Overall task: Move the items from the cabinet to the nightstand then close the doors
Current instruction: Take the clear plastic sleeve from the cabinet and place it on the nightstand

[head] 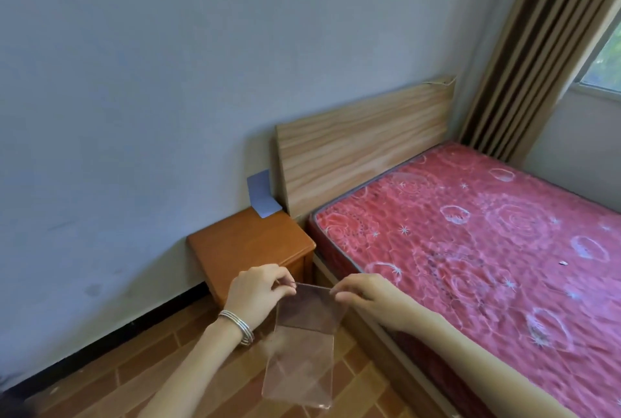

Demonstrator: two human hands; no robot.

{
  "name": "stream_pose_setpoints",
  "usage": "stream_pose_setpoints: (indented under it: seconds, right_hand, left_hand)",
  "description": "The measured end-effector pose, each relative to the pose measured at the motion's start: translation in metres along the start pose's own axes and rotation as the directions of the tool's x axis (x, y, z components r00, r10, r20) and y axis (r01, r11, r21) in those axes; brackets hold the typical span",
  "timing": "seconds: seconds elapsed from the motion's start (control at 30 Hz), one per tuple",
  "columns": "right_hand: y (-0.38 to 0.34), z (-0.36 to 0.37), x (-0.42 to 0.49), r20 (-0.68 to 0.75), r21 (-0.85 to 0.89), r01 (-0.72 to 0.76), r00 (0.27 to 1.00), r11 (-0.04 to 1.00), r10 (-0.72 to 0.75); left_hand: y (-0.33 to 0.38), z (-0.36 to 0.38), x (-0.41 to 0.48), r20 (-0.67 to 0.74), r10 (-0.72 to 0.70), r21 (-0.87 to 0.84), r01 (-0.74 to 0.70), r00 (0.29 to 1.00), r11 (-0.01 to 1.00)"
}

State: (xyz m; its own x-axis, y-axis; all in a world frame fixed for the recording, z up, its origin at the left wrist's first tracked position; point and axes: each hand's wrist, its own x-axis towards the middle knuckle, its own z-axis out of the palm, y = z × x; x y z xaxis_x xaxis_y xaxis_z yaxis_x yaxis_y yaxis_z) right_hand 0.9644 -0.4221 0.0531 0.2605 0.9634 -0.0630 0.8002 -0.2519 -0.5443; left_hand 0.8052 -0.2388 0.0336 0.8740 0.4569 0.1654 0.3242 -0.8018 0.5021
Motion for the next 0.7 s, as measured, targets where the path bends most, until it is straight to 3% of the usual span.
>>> stream_pose_setpoints:
  seconds: [0.17,0.33,0.7]
  right_hand:
    - [-0.020,-0.001,0.098,-0.018,-0.241,0.036,0.999,0.970,-0.041]
    - [-0.037,0.009,0.180,-0.044,-0.271,0.059,0.996,0.961,-0.074]
    - [-0.028,0.030,0.328,0.071,-0.305,0.097,0.994,0.947,-0.079]
  left_hand:
    - [-0.064,-0.042,0.035,-0.009,-0.083,-0.038,0.082,0.997,0.996]
    - [-0.129,-0.067,0.055,0.002,-0.180,-0.057,0.180,0.984,0.982]
    - [-0.235,-0.063,0.116,-0.046,-0.349,-0.170,0.337,0.936,0.926]
